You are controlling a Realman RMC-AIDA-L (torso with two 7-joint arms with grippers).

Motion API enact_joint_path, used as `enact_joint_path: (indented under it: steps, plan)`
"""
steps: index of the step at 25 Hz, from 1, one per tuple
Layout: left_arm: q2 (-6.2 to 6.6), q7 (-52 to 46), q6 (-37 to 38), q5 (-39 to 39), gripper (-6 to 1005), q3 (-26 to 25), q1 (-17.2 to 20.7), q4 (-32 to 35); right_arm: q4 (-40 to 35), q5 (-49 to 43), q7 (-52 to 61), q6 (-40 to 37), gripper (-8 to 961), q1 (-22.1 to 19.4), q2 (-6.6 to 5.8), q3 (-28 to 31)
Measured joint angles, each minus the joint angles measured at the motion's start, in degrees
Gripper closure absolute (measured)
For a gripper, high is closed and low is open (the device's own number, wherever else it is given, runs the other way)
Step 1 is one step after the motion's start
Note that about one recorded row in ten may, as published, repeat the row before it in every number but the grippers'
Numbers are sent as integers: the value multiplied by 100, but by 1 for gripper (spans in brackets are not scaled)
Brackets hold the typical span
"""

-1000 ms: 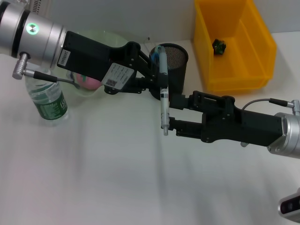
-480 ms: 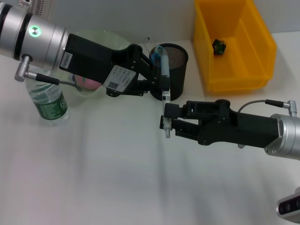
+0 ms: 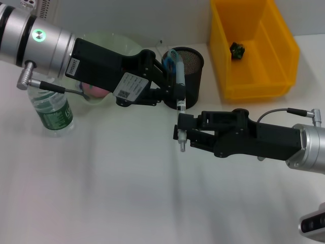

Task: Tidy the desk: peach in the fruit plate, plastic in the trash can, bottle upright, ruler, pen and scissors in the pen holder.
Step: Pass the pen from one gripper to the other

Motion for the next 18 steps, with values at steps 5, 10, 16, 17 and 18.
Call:
enact_joint_path:
  steps: [5,10,16,17,18]
  plan:
    - [24,0,16,0,751,0,2,-2,3,-1,-46,2,654,-10,0,0]
    - [34,1,20,-1,747,1,11,-2,3,-1,-52,4,718,-16,0,-5]
    - [37,6,19,-2,742,1,13,-2,3,-4,-55,5,758,-9,0,-8]
    - [37,6,18,-3,741,1,13,-2,3,-4,-56,5,759,-6,0,-13]
    - [37,6,18,-3,740,1,13,-2,2,-4,-55,6,759,-4,-1,-18]
